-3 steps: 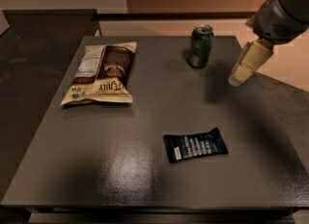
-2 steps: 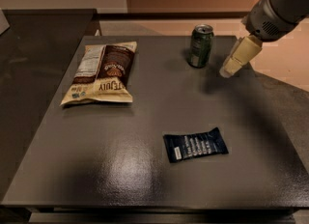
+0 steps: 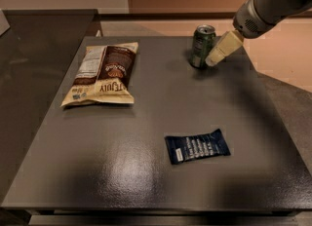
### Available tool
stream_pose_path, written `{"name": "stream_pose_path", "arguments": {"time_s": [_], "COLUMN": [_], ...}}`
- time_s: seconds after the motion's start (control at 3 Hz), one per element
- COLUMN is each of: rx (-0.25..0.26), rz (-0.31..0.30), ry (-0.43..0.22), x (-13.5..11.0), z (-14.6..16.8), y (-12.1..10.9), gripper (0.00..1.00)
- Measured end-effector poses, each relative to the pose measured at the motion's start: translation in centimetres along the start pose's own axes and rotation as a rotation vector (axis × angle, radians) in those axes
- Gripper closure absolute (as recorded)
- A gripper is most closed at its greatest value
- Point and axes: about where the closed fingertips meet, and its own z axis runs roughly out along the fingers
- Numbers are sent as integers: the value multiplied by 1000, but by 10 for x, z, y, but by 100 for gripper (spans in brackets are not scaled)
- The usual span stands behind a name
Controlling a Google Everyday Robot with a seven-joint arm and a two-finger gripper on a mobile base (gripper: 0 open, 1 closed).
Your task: Move green can near rxbar blueberry
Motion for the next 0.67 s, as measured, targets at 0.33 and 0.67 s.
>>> {"name": "stream_pose_path", "arguments": {"time_s": [0.33, 0.67], "rx": [-3, -19], "rz": [51, 92], "ry": [-36, -62], "x": [-12, -22], "z": [21, 37], "y": [-17, -27], "gripper": [0, 0]}}
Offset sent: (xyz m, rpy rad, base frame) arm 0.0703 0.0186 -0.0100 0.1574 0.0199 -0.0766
